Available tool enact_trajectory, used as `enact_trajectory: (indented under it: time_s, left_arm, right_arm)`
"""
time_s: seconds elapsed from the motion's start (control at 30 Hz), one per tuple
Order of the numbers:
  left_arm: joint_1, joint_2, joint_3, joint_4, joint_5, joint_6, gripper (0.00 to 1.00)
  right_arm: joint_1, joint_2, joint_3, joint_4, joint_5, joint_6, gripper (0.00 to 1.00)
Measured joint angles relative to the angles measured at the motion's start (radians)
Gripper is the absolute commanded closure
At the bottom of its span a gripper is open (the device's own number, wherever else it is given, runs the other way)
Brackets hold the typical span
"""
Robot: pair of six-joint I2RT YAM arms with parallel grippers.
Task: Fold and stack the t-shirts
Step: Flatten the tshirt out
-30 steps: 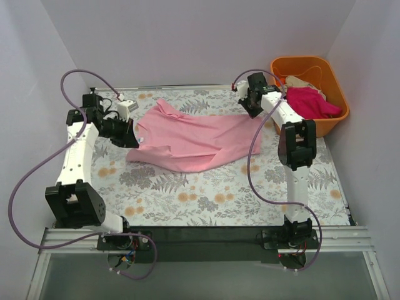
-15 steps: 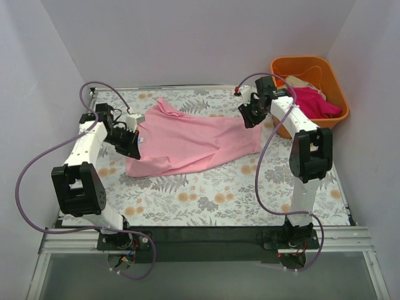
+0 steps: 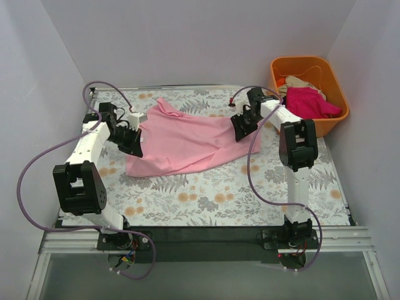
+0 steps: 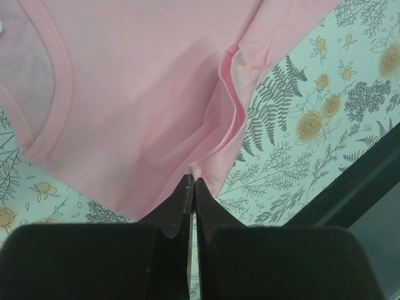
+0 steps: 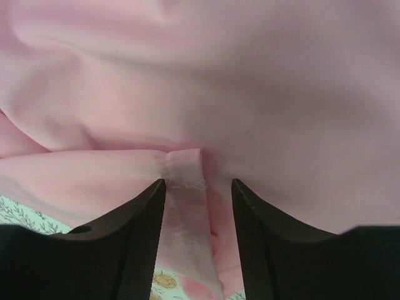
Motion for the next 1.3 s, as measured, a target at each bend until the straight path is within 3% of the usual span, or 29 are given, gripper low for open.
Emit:
enact_trajectory:
  time_s: [0.43,0.53,0.57,0.67,0.73,0.83,0.87,0.97,1.3]
  left_arm:
    - [0.000,0.002,-0.030,0.030,-0.008,-0.014,1.00]
    - [0.000,0.003,-0.030,0.031,-0.008,-0.019,1.00]
    - [0.000,0.005,-0.030,0.031,-0.008,-0.020,1.00]
    - [0.000,0.014,-0.030,0.034,-0.008,-0.026,1.00]
    - [0.000,0.022,-0.030,0.041,-0.009,-0.029,1.00]
    - [0.000,0.031,-0.030,0.048,-0.009,-0.037,1.00]
    - [0.000,0.034,-0.030,0.051,-0.009,-0.039,1.00]
    - [0.000,0.035,-0.030,0.054,-0.009,-0.047,1.00]
    - [0.000,0.035,-0.030,0.065,-0.013,-0.055,1.00]
  right_arm:
    - [0.013,0.008,0.041,0.002,-0.053,0.027,0.53]
    - [0.014,0.009,0.041,0.002,-0.060,0.033,0.57]
    - [0.014,0.010,0.041,0.002,-0.063,0.035,0.63]
    - [0.014,0.012,0.041,0.002,-0.078,0.042,0.70]
    - [0.014,0.014,0.041,0.002,-0.085,0.044,0.70]
    - [0.014,0.015,0.041,0.002,-0.090,0.044,0.67]
    - [0.014,0.015,0.041,0.002,-0.090,0.045,0.56]
    - [0.014,0.015,0.039,0.002,-0.080,0.045,0.54]
    - [0.014,0.038,0.040,0.002,-0.068,0.047,0.71]
